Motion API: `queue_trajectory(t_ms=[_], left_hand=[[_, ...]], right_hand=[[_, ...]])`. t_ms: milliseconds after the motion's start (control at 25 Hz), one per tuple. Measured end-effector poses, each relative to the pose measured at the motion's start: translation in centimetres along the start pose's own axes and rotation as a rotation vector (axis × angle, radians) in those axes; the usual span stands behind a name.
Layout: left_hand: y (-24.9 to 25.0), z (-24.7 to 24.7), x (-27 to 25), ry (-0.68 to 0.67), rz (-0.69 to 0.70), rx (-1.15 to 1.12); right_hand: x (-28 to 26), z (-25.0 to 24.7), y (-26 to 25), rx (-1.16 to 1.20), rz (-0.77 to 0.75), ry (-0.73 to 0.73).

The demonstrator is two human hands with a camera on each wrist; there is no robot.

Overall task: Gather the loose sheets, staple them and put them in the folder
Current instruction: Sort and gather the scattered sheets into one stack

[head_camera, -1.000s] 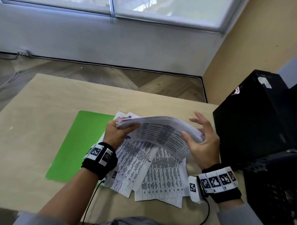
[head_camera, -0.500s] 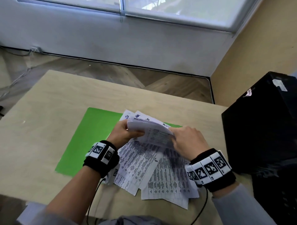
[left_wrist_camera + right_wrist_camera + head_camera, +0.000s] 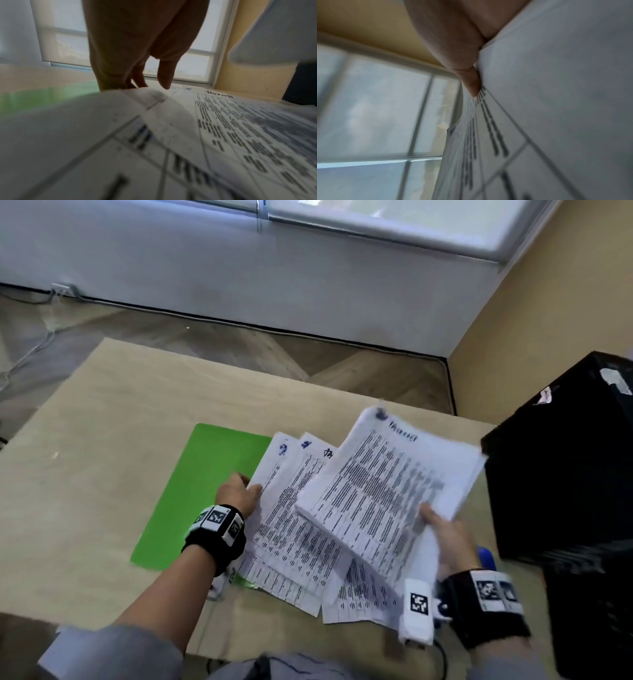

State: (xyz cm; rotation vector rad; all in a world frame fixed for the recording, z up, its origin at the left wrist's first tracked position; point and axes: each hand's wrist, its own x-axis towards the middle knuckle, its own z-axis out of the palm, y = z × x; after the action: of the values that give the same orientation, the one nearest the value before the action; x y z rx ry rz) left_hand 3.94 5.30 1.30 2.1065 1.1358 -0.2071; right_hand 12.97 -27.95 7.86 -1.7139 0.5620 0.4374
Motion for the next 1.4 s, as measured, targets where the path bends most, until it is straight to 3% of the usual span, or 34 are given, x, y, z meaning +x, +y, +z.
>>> queue_trajectory(t_ms=[40, 120, 240, 520, 680, 840, 1000, 1080, 1200, 1240, 1400], left_hand=[[0.0, -0.2, 0.0, -0.024, 0.015, 0.007], [-0.2, -0.5, -0.2, -0.051, 0.045, 0.000], [-0.7, -0.8, -0.6, -0.088, 0.022, -0.096], [-1.9, 0.6, 0.5, -0.201, 0.024, -0.313], [-1.5, 0.4, 0.2, -0.194, 0.022, -0.383], [-1.2, 0.3, -0.1, -0.174, -0.045, -0.492], [-0.7, 0.1, 0.0, -0.123, -0.065, -0.467], [-0.3, -0.2, -0.1, -0.081, -0.041, -0.339], [0.7, -0.3, -0.3, 0.117, 0.102, -0.102], [1.3, -0.2, -0.7, 0.106, 0.157, -0.094], [3.7, 2.2, -3.5, -0.173, 0.255, 0.044]], right_hand=[[0.1, 0.7, 2.1, 0.068, 0.183, -0.096], [-0.1, 2.2, 4.8, 0.094, 0.315, -0.181], [0.2, 3.9, 5.9, -0.089, 0.251, -0.094], [0.6, 7.4, 6.6, -0.189, 0.224, -0.190], [-1.9, 6.9, 4.7, -0.255, -0.072, -0.080], [-6.3, 1.3, -0.4, -0.400, -0.408, 0.132], [-8.6, -4.0, -3.8, -0.281, -0.660, 0.299], [-8.9, -5.4, -4.7, -0.182, -0.704, 0.312], [-8.9, -5.0, -5.4, -0.054, -0.700, 0.337], [-8.6, -4.6, -5.3, -0.003, -0.681, 0.344], [-8.2, -3.2, -3.9, 0.045, -0.610, 0.304]])
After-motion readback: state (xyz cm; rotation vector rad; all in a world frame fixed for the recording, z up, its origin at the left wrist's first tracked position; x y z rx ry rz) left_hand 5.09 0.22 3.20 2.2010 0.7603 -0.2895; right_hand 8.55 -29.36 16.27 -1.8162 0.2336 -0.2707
